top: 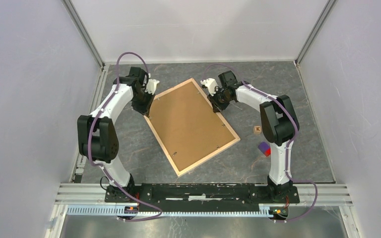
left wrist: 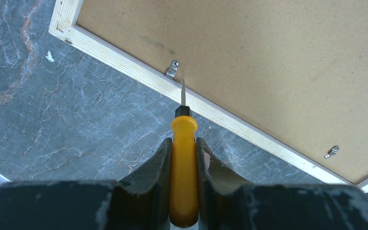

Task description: Take the photo out of the frame

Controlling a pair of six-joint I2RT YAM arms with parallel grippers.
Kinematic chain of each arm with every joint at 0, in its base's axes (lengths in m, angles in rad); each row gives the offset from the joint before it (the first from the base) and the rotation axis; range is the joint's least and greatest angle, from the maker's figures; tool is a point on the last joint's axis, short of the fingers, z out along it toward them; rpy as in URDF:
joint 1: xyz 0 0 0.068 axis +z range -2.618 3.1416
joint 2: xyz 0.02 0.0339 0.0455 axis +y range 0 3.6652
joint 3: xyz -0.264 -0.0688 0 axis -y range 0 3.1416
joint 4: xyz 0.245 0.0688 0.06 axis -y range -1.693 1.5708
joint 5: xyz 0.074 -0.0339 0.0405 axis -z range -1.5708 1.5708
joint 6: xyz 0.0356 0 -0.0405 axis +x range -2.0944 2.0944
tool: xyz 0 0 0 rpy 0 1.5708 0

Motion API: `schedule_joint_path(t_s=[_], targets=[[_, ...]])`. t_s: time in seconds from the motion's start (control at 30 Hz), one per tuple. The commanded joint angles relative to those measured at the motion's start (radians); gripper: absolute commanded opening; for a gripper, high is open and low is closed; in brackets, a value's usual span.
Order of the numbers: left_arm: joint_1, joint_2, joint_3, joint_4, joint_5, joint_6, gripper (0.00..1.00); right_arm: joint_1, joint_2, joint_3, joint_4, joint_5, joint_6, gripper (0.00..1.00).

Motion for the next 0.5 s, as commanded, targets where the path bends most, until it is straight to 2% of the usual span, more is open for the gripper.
schedule_joint_path(t_s=[0.0,0.47], targets=[[0.001,0.017,0.04,0.012,-0.04,0.052,0.02,0.008,0.008,-0.037,-0.115,-0.004,-0.034,0.0],[0.001,0.052,0.047,0.079,-0.147,0.025,0.02,0.007,0.009,-0.034,-0.124,0.001,-0.06,0.0]])
